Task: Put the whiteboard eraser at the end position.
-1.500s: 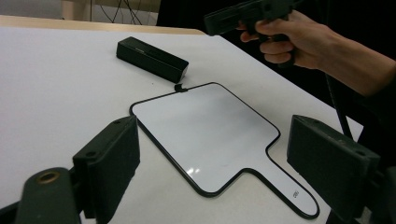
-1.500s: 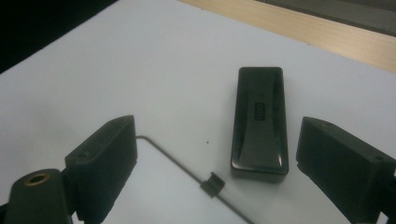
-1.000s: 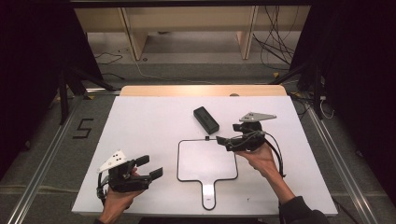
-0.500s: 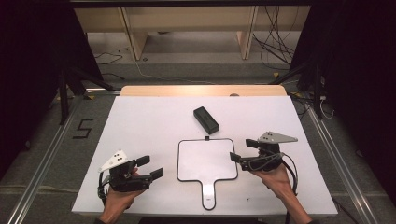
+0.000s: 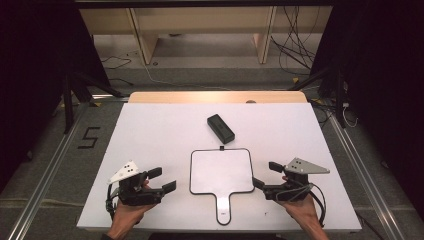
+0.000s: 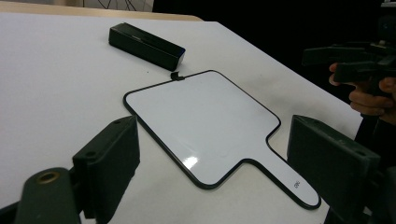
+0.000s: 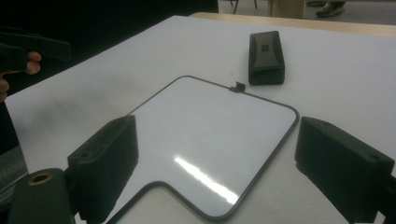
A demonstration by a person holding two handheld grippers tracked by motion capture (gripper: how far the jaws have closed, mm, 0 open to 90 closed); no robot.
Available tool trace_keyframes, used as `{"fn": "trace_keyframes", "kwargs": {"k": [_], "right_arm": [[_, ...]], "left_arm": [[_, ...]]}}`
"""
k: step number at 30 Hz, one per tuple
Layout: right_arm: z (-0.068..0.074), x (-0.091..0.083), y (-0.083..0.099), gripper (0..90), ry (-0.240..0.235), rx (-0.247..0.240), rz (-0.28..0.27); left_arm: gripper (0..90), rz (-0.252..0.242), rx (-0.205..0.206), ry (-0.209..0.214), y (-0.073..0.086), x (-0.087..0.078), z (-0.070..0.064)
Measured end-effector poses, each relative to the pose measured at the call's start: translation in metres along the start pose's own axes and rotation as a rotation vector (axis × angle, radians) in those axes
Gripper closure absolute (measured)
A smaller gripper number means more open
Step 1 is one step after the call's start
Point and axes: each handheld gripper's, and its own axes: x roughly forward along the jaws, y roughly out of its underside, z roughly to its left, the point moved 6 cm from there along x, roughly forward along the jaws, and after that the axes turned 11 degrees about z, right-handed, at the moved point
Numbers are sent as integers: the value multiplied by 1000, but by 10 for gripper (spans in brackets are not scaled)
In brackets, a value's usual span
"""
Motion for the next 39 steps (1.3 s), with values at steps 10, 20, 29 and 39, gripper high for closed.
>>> {"fn": "trace_keyframes", "kwargs": {"k": [10,20,29,39], "right_arm": [[0,-15,15,144,20,10,-35],[-1,-19,20,143,31,18,-43],[-1,-17,21,143,37,12,-38],[-3,-17,22,143,43,17,-33]], "left_arm": [[161,2,3,4,1,0,-1],[160,3,3,3,1,0,-1],[160,2,5,1,0,1,-1],[161,0,3,0,0,0,-1]]}}
